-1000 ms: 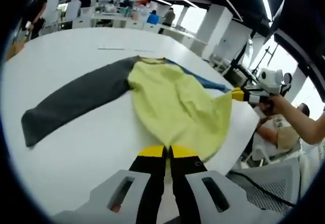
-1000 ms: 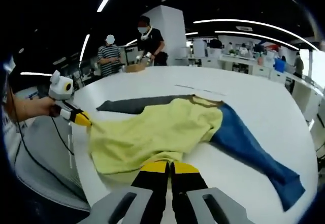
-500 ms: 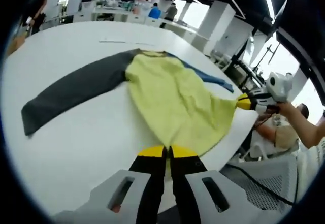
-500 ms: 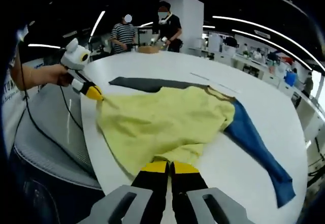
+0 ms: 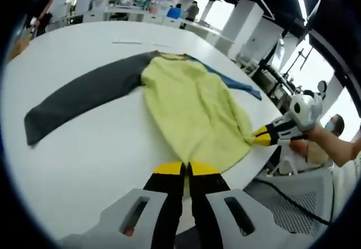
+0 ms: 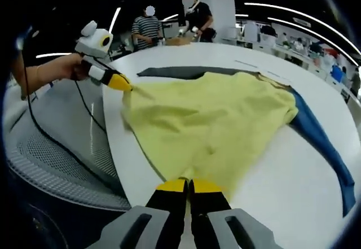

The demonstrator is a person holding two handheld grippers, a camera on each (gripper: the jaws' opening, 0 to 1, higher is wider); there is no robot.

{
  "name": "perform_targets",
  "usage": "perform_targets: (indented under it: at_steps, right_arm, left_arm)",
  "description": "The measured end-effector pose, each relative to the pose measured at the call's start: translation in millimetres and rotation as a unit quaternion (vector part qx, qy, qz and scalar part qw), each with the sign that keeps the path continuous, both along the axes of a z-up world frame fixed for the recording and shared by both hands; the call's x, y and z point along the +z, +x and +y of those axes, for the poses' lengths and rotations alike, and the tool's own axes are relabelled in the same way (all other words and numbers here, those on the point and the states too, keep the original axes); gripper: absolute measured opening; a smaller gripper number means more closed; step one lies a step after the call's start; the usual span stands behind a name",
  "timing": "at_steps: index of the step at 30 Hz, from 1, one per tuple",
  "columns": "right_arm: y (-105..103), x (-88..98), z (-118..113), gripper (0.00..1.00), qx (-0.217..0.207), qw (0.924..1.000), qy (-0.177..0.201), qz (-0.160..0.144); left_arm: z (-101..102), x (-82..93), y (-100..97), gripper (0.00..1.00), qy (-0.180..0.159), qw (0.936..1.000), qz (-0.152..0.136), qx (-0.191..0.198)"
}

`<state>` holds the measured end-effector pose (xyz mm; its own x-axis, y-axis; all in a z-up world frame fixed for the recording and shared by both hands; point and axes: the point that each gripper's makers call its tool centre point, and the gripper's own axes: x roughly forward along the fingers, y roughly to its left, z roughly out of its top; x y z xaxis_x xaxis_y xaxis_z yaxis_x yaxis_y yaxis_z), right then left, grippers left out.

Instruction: Fold the garment on the visible template until the final outline fits inside the template.

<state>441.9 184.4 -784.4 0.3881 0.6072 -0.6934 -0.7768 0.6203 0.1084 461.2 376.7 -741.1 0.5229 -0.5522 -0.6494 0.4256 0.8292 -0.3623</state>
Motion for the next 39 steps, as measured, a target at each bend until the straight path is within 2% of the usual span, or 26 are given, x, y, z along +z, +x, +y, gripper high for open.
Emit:
perform_targets:
  at_steps: [7,9,13,14,19,23,24,27,31,34,39]
  right_arm:
    - [0,0.2,0,0.00,-0.002,1.0000,0.004,0.008]
    - [0,4.3,1,0.00,-0.021,0.9990,0.027,0.029]
    - [4,22.2,-5,0.16,-0.041,0.9974,0.055,0.023]
    - [4,27.1,-9,0.20,-0.050,0.9963,0.063,0.029]
    - [9,40.7,-28,0.27,-0.099,0.9912,0.076,0.046]
    - [14,40.5,-47,0.24,-0.153,0.9832,0.078,0.062]
    - [15,37.6,-52,0.22,-0.171,0.9801,0.073,0.071]
    - [16,26.0,-60,0.20,-0.183,0.9794,0.041,0.076]
    - [12,11.3,-58,0.18,-0.174,0.9815,0.004,0.081]
    - [7,2.0,-53,0.15,-0.168,0.9817,-0.012,0.089]
    - [2,-0.9,-47,0.13,-0.166,0.9808,-0.017,0.101]
  left_arm:
    - [2,-5.1,-1.4,0.00,0.006,1.0000,0.007,0.001]
    - [2,-5.8,-1.4,0.00,0.008,0.9999,0.008,0.001]
    - [3,-8.2,-1.0,0.00,0.013,0.9999,0.008,-0.001]
    - [4,-9.0,-1.1,0.00,0.013,0.9999,0.009,-0.001]
    - [5,-12.0,-2.1,0.00,0.016,0.9998,0.014,0.001]
    - [6,-13.0,-2.3,0.01,0.018,0.9997,0.015,0.002]
    - [6,-13.2,-2.4,0.01,0.018,0.9997,0.015,0.002]
    - [6,-13.5,-2.5,0.01,0.019,0.9997,0.015,0.001]
    - [6,-13.4,-2.4,0.01,0.019,0.9997,0.015,0.001]
    - [6,-13.9,-2.9,0.01,0.019,0.9997,0.016,0.001]
    - [6,-14.1,-3.8,0.01,0.019,0.9997,0.017,0.000]
